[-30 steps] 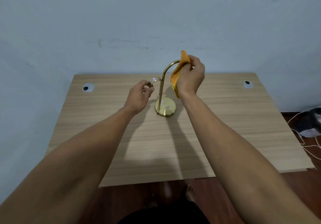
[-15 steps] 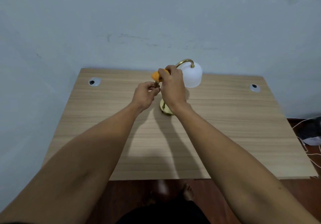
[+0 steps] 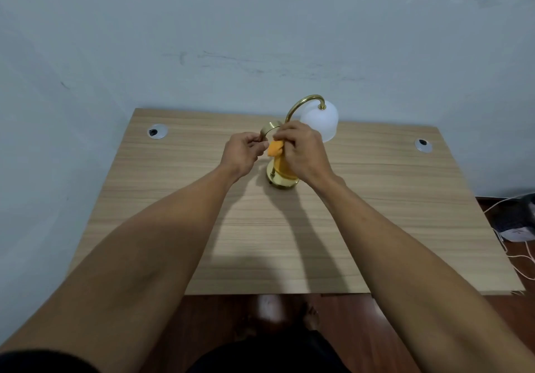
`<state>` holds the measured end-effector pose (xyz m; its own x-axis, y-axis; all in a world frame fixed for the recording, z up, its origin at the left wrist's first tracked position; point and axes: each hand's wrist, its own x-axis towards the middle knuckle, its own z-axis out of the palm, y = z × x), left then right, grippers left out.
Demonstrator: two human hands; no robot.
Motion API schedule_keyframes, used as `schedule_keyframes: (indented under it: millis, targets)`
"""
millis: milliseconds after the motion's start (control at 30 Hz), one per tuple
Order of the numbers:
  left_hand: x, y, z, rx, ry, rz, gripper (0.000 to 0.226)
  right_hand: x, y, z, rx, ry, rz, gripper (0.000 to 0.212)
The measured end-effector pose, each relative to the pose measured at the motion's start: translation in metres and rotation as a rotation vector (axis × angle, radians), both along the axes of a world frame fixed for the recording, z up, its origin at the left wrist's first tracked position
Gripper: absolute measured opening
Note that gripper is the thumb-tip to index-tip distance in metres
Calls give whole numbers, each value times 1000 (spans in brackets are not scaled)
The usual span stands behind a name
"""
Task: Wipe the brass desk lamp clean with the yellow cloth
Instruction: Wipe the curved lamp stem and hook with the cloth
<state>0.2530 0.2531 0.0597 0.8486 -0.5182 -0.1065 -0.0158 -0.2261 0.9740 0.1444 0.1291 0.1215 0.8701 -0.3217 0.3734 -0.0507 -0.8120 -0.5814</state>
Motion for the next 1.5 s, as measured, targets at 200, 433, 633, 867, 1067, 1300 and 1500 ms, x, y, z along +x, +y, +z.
schedule_keyframes:
  millis: [200,433,633,867,1067,1300,1500]
  targets:
    - [1,1,0,-6,22,-7,4,-8,-7,8,155,-194,-232,37]
    - [3,4,1,18,34,-22,14,21,13,-2,-169,19,45,25]
    - [3,3,0,14,22,-22,9,6,-14,0,-194,68,196,22]
    - [-1,0,-3,33,-33,22,11,-36,-51,-43,494,329,-193,37]
    - [-8,-5,-24,99,85,124,29,-46,-62,-77,786,240,-335,41]
    - [-24,-22,-58,234,110,198,23,-24,-83,-105,963,166,-434,32]
    - [-29,-51,-76,347,51,209,39,24,-105,-137,840,284,-366,30]
